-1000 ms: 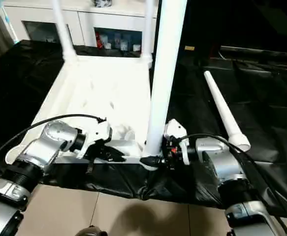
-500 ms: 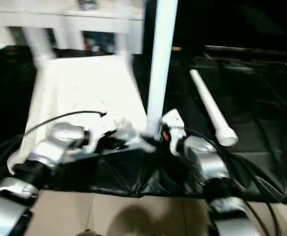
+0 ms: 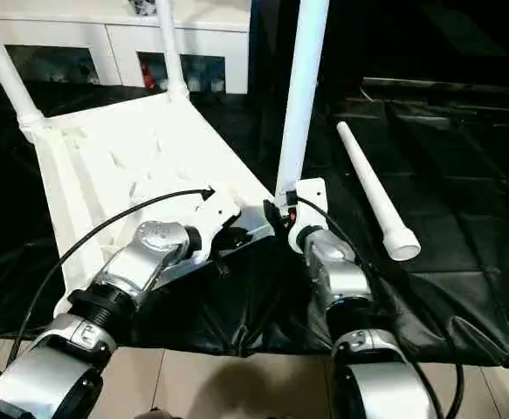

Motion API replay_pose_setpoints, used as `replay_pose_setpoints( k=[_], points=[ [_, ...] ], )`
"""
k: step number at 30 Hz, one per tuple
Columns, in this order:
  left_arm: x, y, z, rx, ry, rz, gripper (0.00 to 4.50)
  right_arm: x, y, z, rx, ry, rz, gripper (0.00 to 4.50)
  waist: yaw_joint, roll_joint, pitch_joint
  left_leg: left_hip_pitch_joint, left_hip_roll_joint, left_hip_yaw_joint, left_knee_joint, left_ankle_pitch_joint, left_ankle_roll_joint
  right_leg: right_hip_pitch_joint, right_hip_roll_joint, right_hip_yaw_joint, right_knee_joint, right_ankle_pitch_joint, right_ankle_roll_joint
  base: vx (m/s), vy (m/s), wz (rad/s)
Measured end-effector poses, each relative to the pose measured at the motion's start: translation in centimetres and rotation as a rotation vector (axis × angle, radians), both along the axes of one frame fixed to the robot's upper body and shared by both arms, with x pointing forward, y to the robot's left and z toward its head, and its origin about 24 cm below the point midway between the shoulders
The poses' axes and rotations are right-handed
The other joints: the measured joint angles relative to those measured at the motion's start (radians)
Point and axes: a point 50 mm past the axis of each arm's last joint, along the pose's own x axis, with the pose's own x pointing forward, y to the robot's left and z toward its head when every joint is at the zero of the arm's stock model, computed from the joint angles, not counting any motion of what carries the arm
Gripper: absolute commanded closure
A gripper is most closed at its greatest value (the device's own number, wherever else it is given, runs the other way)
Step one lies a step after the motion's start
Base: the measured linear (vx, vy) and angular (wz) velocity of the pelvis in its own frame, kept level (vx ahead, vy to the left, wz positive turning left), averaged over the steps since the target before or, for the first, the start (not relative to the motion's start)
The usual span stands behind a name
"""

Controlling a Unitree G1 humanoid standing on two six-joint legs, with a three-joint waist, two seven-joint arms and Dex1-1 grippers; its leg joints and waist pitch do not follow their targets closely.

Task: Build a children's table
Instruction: Rotate leg to tighten

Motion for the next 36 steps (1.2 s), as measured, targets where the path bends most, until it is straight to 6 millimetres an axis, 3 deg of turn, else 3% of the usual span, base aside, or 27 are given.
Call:
replay_pose_setpoints(
  k=[5, 8, 10, 14, 15, 19, 21, 30, 31, 34, 35, 36],
  points=[
    [0.0, -0.1, 0.0, 0.003, -0.002, 0.001, 4.5, -0.1, 0.3, -0.1, 0.008, -0.014, -0.011, 0.68, 0.0, 0.0, 0.0, 0.0, 0.0, 0.0, 0.0, -0.001, -0.001, 0.0, 0.0, 0.0, 0.0, 0.0, 0.0, 0.0, 0.0, 0.0],
    [0.0, -0.2, 0.0, 0.003, -0.012, 0.006, 4.5, 0.0, 0.4, -0.1, 0.009, -0.03, -0.024, 0.68, 0.0, 0.001, 0.0, 0.0, 0.0, 0.0, 0.0, -0.001, -0.001, 0.0, 0.0, 0.0, 0.0, 0.0, 0.0, 0.0, 0.0, 0.0],
    [0.0, -0.4, 0.1, 0.0, -0.021, 0.007, 4.06, -0.2, 0.0, 0.0, 0.005, -0.044, -0.031, 0.66, 0.001, 0.002, 0.001, -0.001, 0.0, 0.0, 0.0, -0.001, -0.001, 0.0, 0.0, 0.0, 0.0, 0.0, 0.0, 0.0, 0.0, 0.0],
    [-0.1, -1.1, 0.4, -0.041, -0.036, 0.002, 3.88, -0.6, -0.7, 0.3, 0.008, -0.08, -0.029, 0.66, 0.005, 0.004, 0.003, -0.006, 0.0, 0.0, 0.0, 0.0, 0.0, -0.005, 0.0, 0.0, 0.0, 0.001, -0.001, 0.0, 0.0, 0.0],
    [0.0, -1.1, 0.6, -0.05, -0.042, 0.001, 3.59, -0.7, -0.9, 0.6, 0.011, -0.095, -0.025, 0.66, 0.005, 0.005, 0.002, -0.008, 0.0, 0.0, 0.0, 0.0, 0.001, -0.007, 0.0, 0.0, 0.0, 0.002, -0.003, 0.0, 0.0, 0.0],
    [0.3, -0.5, 1.5, -0.081, -0.081, 0.012, 3.51, -1.4, -2.4, 1.8, 0.016, -0.168, -0.004, 0.66, 0.007, 0.005, 0.002, -0.014, 0.0, 0.0, 0.001, 0.002, 0.004, -0.013, 0.0, 0.0, 0.001, 0.003, -0.005, 0.0, 0.0, 0.0],
    [0.6, 0.3, 1.9, -0.086, -0.098, 0.031, 3.14, -1.7, -3.0, 2.2, 0.012, -0.184, 0.007, 0.66, 0.006, 0.007, 0.002, -0.014, 0.0, 0.0, 0.001, 0.002, 0.004, -0.014, 0.0, 0.0, 0.001, 0.003, -0.005, 0.0, 0.0, 0.0],
    [2.2, 9.5, 6.9, -0.087, -0.315, 0.338, 3.14, -4.5, -6.5, 4.0, 0.048, -0.234, 0.042, 0.66, 0.013, 0.008, 0.002, -0.014, 0.0, 0.0, 0.002, 0.002, 0.004, -0.013, 0.0, 0.0, 0.001, 0.001, -0.001, 0.0, 0.0, 0.0],
    [2.1, 10.7, 7.5, -0.071, -0.332, 0.374, 3.3, -4.9, -6.8, 4.0, 0.047, -0.22, 0.065, 0.66, 0.013, 0.008, 0.002, -0.014, 0.0, 0.0, 0.002, 0.002, 0.004, -0.013, 0.0, 0.0, 0.001, 0.001, -0.001, 0.0, 0.0, 0.0],
    [1.6, 13.3, 7.5, 0.014, -0.32, 0.452, 3.51, -6.5, -6.3, 2.8, 0.014, -0.139, 0.187, 0.66, 0.014, 0.008, 0.002, -0.014, 0.0, 0.0, 0.002, 0.002, 0.003, -0.013, 0.0, 0.0, 0.001, 0.0, 0.0, 0.0, 0.0, 0.0],
    [1.4, 14.7, 7.3, 0.062, -0.304, 0.509, 3.54, -7.3, -5.8, 1.6, 0.012, -0.076, 0.237, 0.95, 0.013, 0.008, 0.002, -0.014, 0.001, 0.0, 0.002, 0.002, 0.003, -0.013, 0.001, 0.0, 0.001, 0.001, 0.0, 0.0, 0.0, 0.0],
    [1.2, 15.7, 7.1, 0.095, -0.293, 0.554, 3.54, -7.8, -5.3, 0.7, 0.002, -0.029, 0.262, 0.95, 0.012, 0.008, 0.002, -0.014, 0.001, 0.0, 0.002, 0.002, 0.003, -0.013, 0.001, 0.0, 0.001, 0.001, 0.0, 0.0, 0.0, 0.0]
  ],
)
